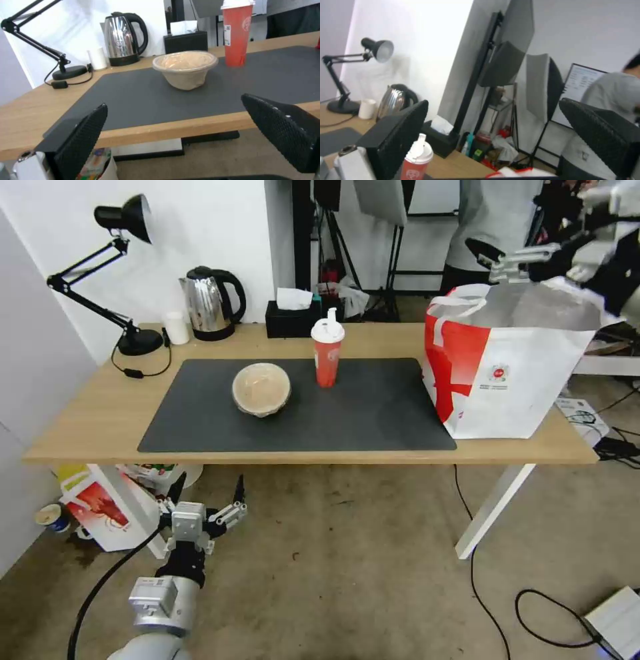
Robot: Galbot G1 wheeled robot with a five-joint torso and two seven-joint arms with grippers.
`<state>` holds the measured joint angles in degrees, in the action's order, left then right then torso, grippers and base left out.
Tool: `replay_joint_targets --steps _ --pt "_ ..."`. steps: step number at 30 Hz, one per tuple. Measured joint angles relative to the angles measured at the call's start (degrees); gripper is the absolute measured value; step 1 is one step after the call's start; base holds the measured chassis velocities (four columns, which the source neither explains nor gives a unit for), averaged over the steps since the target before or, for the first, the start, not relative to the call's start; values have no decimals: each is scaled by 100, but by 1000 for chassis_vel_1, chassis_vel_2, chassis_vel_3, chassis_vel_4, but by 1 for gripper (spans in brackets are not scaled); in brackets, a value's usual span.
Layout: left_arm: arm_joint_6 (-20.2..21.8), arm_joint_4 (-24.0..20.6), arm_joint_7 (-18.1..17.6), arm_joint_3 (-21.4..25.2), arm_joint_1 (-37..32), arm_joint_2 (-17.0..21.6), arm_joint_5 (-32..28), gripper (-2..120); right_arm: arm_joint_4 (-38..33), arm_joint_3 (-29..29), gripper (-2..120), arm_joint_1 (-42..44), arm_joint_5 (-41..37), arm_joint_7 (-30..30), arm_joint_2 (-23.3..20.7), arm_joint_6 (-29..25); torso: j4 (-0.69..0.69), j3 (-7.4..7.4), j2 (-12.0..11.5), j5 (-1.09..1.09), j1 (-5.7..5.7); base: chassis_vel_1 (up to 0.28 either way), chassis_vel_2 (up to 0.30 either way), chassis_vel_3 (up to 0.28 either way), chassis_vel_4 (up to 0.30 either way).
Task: Pick up the trash from the table and place it into the takeout bag.
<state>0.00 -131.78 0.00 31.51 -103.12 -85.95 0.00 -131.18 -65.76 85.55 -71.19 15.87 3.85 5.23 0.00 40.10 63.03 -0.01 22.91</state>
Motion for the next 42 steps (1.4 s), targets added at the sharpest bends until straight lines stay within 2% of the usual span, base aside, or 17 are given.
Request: replay_joint_targets --steps 3,4,8,9,13,19,26,32,42 --pt "0 0 0 1 0 1 0 100 -390 253 100 31 431 184 744 -112 -2 0 0 3 0 0 0 0 0" --pt "0 0 0 1 0 1 0 100 -390 253 100 31 431 184 744 -112 -2 0 0 3 0 0 0 0 0" --pt "0 0 0 0 0 0 0 100 -727 543 100 138 976 192 1663 -272 -1 0 0 0 0 0 0 0 0" --pt "0 0 0 0 0 0 0 100 -727 543 100 138 976 192 1663 -272 -1 0 0 0 0 0 0 0 0" --pt "0 0 0 1 0 0 0 100 -922 864 100 189 1430 149 2287 -350 0 0 0 -2 0 0 0 0 0" --pt "0 0 0 0 0 0 0 100 -1197 1229 100 266 1768 117 2797 -453 0 0 0 0 0 0 0 0 0" --pt "0 0 0 0 0 0 0 100 -1201 1305 100 446 1828 99 3135 -506 -1 0 0 0 0 0 0 0 0" --pt "0 0 0 1 0 0 0 100 -1201 1430 100 548 2255 -36 3455 -702 -1 0 0 0 0 0 0 0 0" --pt "0 0 0 0 0 0 0 100 -1200 2128 100 565 2909 -194 4177 -813 0 1 0 0 1 0 0 0 0"
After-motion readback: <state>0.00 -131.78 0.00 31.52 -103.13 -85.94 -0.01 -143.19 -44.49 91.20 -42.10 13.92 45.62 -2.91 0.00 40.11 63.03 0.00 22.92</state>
